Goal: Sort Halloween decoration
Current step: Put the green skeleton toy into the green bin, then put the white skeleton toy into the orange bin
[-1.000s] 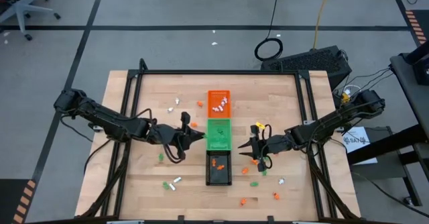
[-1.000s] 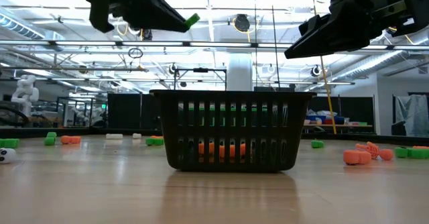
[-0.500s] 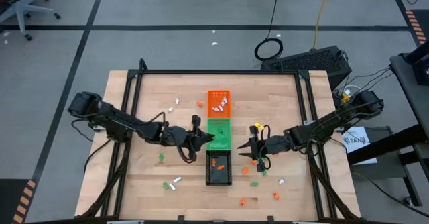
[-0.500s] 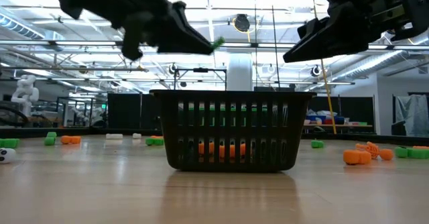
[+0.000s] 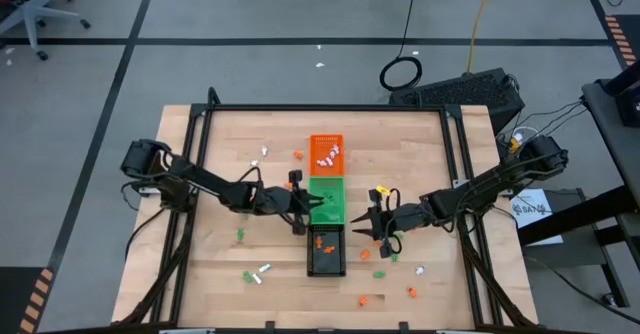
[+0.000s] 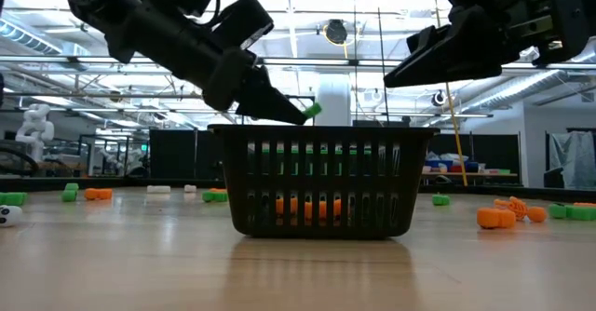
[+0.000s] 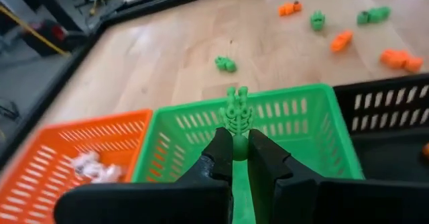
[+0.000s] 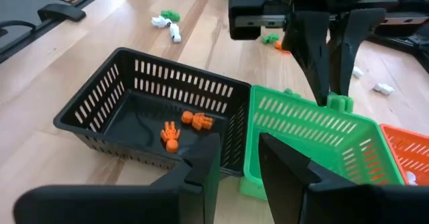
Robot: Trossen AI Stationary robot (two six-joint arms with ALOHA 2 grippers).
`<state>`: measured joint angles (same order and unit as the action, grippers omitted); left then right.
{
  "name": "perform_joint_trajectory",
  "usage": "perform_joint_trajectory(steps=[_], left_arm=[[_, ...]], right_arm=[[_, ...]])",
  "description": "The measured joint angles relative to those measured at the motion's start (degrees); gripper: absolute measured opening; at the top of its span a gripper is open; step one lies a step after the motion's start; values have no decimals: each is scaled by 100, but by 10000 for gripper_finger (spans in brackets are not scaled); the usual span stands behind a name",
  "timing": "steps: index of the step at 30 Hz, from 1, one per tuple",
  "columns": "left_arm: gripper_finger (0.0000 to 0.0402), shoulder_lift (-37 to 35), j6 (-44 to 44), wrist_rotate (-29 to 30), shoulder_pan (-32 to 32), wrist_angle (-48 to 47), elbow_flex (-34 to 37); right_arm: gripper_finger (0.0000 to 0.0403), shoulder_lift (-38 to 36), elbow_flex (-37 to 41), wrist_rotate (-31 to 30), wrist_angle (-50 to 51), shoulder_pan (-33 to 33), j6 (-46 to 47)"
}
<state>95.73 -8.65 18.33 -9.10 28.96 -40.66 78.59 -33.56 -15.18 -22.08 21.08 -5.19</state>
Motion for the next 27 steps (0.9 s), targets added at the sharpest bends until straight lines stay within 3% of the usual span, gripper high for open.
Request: perform_joint_trajectory(steps=[4,13,20,27], left_arm=[[27,3,173,-73,68,-1,0],[101,3,234,-137,85,36,0],[104,-5,379,-158,9,362,0],[105,-472,1449,-2,-172,-375,2]], right_arm=[[89,0,0,0,1,-2,0],[89,0,0,-7,30,-2,0],[89,-37,4,-635,53,89,416],[89,-37,4,-903,20,271,1353]])
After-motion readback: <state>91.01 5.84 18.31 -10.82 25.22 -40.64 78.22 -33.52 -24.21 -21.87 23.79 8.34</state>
